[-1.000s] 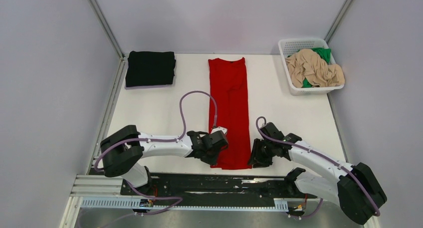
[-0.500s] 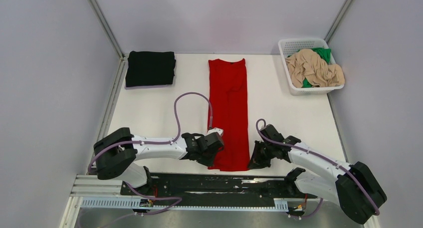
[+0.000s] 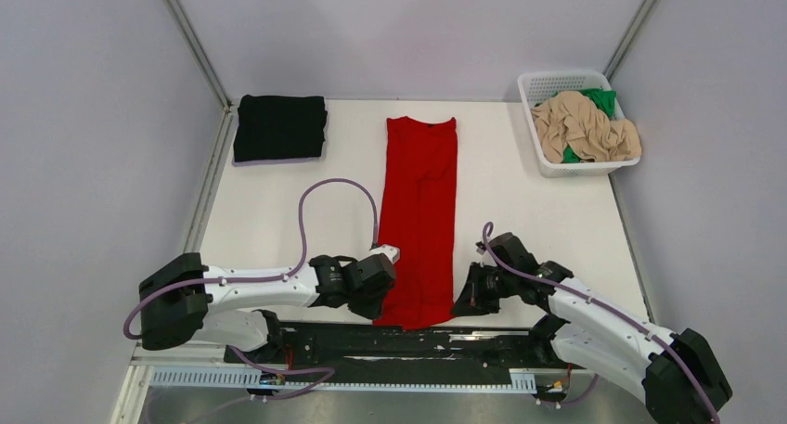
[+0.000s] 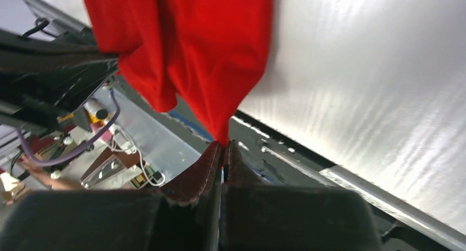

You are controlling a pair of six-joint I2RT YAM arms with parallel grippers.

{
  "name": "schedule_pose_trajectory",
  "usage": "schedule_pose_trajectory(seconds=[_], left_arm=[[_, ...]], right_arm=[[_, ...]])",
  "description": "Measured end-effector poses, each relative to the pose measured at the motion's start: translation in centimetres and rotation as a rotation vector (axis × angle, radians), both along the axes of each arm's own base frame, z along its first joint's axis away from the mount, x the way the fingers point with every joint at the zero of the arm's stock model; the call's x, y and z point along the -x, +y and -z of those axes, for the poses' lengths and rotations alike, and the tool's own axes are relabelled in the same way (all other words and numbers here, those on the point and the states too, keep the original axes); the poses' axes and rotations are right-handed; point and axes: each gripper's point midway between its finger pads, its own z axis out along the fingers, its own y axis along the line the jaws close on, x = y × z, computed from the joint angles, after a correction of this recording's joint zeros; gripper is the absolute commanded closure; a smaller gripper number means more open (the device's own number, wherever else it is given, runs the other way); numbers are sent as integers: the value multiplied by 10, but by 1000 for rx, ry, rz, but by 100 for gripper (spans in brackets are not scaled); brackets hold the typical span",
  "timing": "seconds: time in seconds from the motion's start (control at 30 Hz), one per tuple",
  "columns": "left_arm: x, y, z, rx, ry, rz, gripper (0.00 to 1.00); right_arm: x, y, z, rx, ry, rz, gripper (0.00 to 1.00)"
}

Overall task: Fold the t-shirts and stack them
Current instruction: Fold the folded rectangular tshirt in 1/3 of the way

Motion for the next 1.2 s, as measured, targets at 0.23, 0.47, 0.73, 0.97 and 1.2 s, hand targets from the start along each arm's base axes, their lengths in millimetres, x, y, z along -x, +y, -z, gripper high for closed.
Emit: schedule_pose_trajectory(seconds=[0.23, 0.47, 0.73, 0.97, 1.2], left_arm=[[-8, -7, -12, 11, -38, -8, 100], [-52, -32, -49, 61, -145, -42, 100], [-133, -30, -56, 12, -203, -138, 100], [-205, -20, -61, 4, -230, -203, 100], [-256, -14, -58, -3, -237, -210, 99]], right_arm=[[-3, 10, -16, -63, -35, -29, 100], [-42, 19, -34, -21, -118, 22, 100], [-128, 12, -56, 36, -223, 153, 100], [-200, 1, -67, 67, -302, 237, 100], [-252, -4, -70, 76, -352, 273, 100]])
